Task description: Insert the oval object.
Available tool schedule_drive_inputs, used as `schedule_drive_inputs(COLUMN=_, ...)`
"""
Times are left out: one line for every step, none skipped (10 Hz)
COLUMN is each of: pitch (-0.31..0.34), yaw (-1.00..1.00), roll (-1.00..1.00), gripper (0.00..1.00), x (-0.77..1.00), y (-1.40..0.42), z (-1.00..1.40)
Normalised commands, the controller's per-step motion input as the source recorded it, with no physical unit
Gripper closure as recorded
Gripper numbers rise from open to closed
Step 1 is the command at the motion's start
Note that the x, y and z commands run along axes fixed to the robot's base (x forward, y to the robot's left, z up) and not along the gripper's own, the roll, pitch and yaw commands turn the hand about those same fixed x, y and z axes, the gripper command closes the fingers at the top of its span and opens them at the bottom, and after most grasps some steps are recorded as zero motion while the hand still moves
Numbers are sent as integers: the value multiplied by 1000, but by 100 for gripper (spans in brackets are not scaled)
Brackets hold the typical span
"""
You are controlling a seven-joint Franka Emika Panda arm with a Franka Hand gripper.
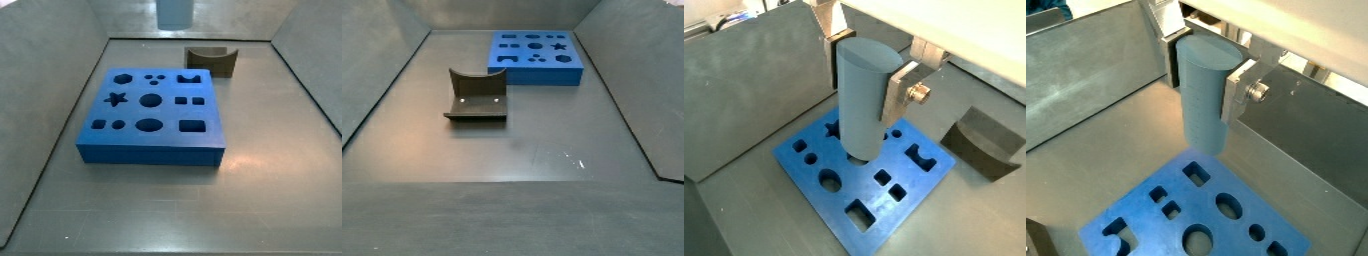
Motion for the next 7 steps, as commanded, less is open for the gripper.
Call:
schedule_drive_inputs(pitch=-137, yaw=-614, roll=53, gripper=100, x=-94, y=-326, z=-911)
schedule_drive_inputs(pitch=-109, yaw=-574, roll=100, gripper=100, x=-143, y=-234, z=-883)
schedule_drive_inputs(pitch=-60, yaw=-446, roll=169, gripper=100, x=-214, y=-46, z=-851)
schedule_drive_inputs(pitch=-66, yaw=-311, roll=209, gripper=100, x=-291, y=0, z=-800)
schedule_drive_inputs(pitch=-99, yaw=0, roll=124, gripper=100, x=-431, y=83, z=-966)
schedule_drive_inputs(pitch=-123, yaw=0, roll=104, gripper=100, x=-429, y=114, z=-1000)
schedule_drive_inputs(pitch=-123, yaw=0, roll=100, gripper=100, x=-409, y=97, z=-1000)
